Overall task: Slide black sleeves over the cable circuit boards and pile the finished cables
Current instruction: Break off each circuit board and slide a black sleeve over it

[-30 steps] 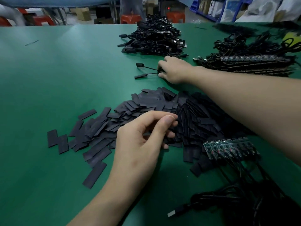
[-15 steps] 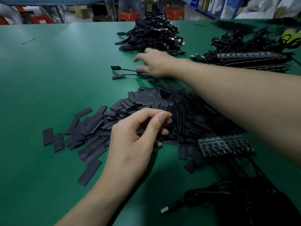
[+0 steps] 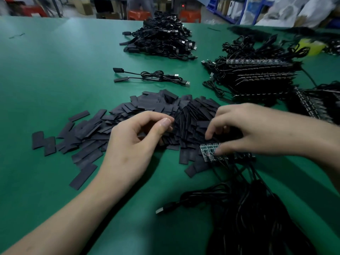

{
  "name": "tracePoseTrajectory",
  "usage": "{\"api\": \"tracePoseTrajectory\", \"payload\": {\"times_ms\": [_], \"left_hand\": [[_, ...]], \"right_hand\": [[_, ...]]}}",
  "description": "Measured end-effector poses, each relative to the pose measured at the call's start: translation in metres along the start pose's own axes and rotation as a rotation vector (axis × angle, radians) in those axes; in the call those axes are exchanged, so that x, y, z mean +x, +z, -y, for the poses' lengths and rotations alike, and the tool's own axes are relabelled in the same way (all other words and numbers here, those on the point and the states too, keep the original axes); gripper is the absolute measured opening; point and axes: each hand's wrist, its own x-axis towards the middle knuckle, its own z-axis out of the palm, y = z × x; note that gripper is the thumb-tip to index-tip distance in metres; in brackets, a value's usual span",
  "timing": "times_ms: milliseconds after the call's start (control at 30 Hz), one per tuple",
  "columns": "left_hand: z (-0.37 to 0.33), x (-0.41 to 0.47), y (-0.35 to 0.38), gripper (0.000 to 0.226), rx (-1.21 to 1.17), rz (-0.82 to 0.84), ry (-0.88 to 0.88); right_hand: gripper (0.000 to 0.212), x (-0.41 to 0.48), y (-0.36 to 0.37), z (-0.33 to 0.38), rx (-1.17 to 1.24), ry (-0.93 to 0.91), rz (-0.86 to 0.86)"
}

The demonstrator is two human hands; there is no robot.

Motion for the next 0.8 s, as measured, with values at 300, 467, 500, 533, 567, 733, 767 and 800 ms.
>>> {"api": "tracePoseTrajectory", "payload": {"times_ms": [300,467,500,533,567,733,767,800], "left_hand": [[-0.010,-0.007,0.004,0.019,0.118,0.064,0.089],[-0.015,-0.011,0.007,0.022,0.156,0.155,0.141],[-0.015,-0.012,0.008,0.020,0.129,0.175,0.126],[-0.015,-0.012,0.008,0.020,0.097,0.195,0.103],[-0.015,-0.012,0.009,0.023,0.071,0.209,0.079],[-0.015,-0.009,0.008,0.022,-0.029,0.211,-0.013],[-0.016,-0.009,0.009,0.022,-0.062,0.208,-0.026],[-0.017,-0.009,0.009,0.020,-0.099,0.202,-0.046]], "right_hand": [[0.023,-0.005,0.012,0.000,0.113,-0.029,-0.184],[0.018,-0.003,0.010,0.009,0.608,-0.063,-0.263],[0.018,-0.001,0.015,0.012,0.641,-0.074,-0.296],[0.019,0.001,0.020,0.015,0.650,-0.081,-0.331],[0.018,0.003,0.025,0.018,0.661,-0.088,-0.362],[0.016,0.006,0.039,0.022,0.692,-0.047,-0.419],[0.016,0.006,0.040,0.022,0.665,-0.030,-0.418],[0.016,0.006,0.042,0.021,0.636,-0.018,-0.417]]}}
